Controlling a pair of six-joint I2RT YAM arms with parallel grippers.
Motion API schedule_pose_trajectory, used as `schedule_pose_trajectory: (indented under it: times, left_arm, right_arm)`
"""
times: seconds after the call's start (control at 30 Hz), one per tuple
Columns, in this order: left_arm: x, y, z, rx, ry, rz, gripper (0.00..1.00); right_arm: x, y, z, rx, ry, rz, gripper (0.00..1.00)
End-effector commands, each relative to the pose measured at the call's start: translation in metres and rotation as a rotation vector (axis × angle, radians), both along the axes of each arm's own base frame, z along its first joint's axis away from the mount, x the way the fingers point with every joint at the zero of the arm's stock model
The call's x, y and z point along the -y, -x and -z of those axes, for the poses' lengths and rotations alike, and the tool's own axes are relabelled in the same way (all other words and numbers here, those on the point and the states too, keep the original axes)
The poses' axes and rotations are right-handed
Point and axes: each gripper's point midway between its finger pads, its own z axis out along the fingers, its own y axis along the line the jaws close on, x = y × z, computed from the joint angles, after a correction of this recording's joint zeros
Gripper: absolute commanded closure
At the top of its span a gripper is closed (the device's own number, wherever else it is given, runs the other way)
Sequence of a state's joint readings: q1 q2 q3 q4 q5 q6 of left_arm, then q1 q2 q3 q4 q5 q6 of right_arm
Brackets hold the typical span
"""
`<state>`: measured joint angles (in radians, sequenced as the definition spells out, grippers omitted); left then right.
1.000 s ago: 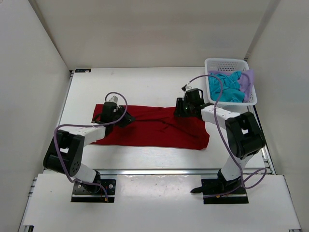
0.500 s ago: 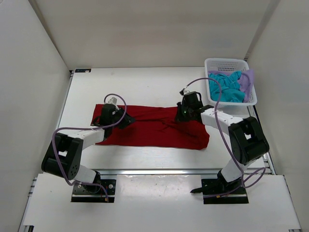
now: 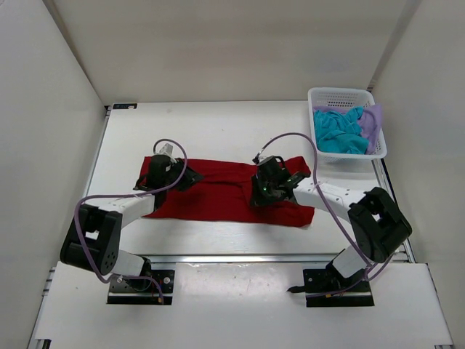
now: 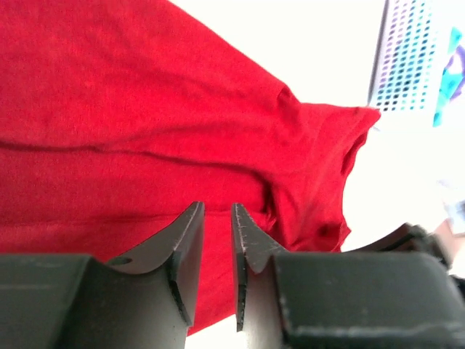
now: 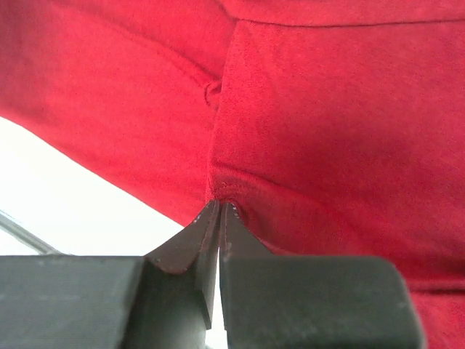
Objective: Fold and stack the t-shirts
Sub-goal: Fold the other side of the tshirt into a rectangle
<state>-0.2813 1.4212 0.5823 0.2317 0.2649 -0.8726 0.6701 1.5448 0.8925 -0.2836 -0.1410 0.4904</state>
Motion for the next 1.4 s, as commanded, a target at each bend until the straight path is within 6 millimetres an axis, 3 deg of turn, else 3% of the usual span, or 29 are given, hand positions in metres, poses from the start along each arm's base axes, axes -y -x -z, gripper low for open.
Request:
schedule_pose_trajectory:
  times: [0.0, 0.13, 0.2, 0.33, 0.43, 0.5, 0.57, 0.67, 0.77, 0.97, 1.13, 1.23, 1.3, 1.37]
  left_arm:
    - [-0.003, -0.008, -0.035, 0.09, 0.041, -0.015, 0.68]
    - [-0.012, -0.016, -0.051, 0.121, 0.038, -0.037, 0.68]
    - [-0.014, -0.018, -0.058, 0.132, 0.039, -0.043, 0.67]
    - [-0.021, -0.023, -0.062, 0.143, 0.031, -0.069, 0.67]
    - [-0.015, -0.027, -0.063, 0.15, 0.021, -0.061, 0.67]
    - [-0.011, -0.033, -0.058, 0.143, -0.008, -0.061, 0.66]
    - [-0.008, -0.038, -0.046, 0.106, -0.044, -0.049, 0.67]
    - [-0.001, -0.053, -0.029, 0.063, -0.061, -0.031, 0.66]
    - [-0.006, -0.057, -0.01, 0.018, -0.068, -0.048, 0.66]
    - [-0.019, -0.048, 0.038, -0.107, -0.022, -0.067, 0.67]
    - [-0.039, -0.043, 0.057, -0.161, 0.03, -0.124, 0.68]
    - [-0.043, -0.041, 0.051, -0.15, 0.08, -0.142, 0.69]
    - [-0.044, -0.041, 0.042, -0.121, 0.071, -0.146, 0.69]
    - [-0.043, -0.044, 0.025, -0.077, 0.042, -0.142, 0.68]
  right_arm:
    - [-0.01, 0.011, -0.006, -0.004, -0.047, 0.002, 0.99]
    - [-0.015, 0.021, -0.014, -0.01, -0.1, -0.026, 0.96]
    - [-0.012, 0.02, -0.03, 0.013, -0.13, -0.028, 0.94]
    - [0.004, 0.015, -0.054, 0.065, -0.163, -0.046, 0.78]
    - [0.031, -0.01, -0.065, 0.128, -0.167, 0.027, 0.78]
    - [0.046, -0.03, -0.065, 0.147, -0.189, 0.084, 0.88]
    - [0.048, -0.039, -0.059, 0.152, -0.159, 0.088, 0.96]
    - [0.05, -0.04, -0.024, 0.103, -0.028, 0.086, 1.0]
    - [0.053, -0.02, 0.003, 0.076, 0.03, 0.085, 1.0]
    - [0.057, 0.032, 0.031, 0.05, 0.061, 0.101, 1.0]
    - [0.074, 0.057, 0.051, -0.024, 0.041, 0.127, 1.0]
    - [0.081, 0.053, 0.036, 0.009, 0.043, 0.124, 0.94]
    - [0.078, 0.037, 0.008, 0.079, -0.016, 0.134, 0.87]
    - [0.085, 0.02, -0.004, 0.097, -0.089, 0.174, 0.86]
